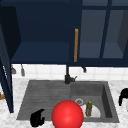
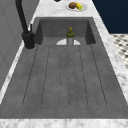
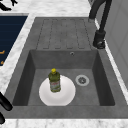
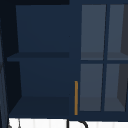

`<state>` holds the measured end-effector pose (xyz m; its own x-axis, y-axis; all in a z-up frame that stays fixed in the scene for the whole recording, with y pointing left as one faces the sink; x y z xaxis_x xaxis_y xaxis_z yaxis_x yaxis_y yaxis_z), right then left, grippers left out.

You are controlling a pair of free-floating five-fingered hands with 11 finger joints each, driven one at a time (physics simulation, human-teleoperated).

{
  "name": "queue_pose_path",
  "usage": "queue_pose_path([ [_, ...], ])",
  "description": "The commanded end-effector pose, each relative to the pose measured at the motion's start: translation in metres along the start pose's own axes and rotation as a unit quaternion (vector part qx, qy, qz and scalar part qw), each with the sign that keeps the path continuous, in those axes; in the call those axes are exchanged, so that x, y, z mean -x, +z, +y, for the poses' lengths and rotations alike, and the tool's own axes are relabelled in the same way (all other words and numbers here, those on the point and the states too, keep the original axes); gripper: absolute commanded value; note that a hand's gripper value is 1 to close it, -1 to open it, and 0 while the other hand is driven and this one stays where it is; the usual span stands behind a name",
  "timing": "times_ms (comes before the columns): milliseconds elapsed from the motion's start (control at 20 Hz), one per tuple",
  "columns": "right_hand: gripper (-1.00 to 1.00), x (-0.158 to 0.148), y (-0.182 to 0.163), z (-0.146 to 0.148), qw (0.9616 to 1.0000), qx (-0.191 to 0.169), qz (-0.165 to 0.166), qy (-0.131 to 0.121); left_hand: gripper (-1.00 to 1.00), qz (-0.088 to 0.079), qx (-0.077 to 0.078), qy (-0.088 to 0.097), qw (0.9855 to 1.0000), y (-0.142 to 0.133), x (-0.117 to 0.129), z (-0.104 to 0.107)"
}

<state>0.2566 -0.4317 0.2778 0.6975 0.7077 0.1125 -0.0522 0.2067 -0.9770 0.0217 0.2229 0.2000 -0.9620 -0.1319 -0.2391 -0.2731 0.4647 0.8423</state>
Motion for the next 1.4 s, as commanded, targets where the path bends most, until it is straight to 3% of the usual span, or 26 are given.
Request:
queue_pose_path([
  [0,-1.0,-0.005,0.009,0.004,0.9985,-0.007,-0.051,0.019,0.0,0.0,0.0,0.0,1.0,0.0,0.0,0.0],
  [350,-1.0,-0.014,0.027,0.007,0.9936,-0.015,-0.109,0.025,0.0,0.0,0.0,0.0,1.0,0.0,0.0,0.0],
  [800,-1.0,-0.025,0.054,0.014,0.9814,-0.021,-0.188,0.029,0.0,0.0,0.0,0.0,1.0,0.0,0.0,0.0],
  [1350,-1.0,-0.001,0.126,0.035,0.9715,-0.015,-0.236,0.008,0.0,0.0,0.0,0.0,1.0,0.0,0.0,0.0],
])
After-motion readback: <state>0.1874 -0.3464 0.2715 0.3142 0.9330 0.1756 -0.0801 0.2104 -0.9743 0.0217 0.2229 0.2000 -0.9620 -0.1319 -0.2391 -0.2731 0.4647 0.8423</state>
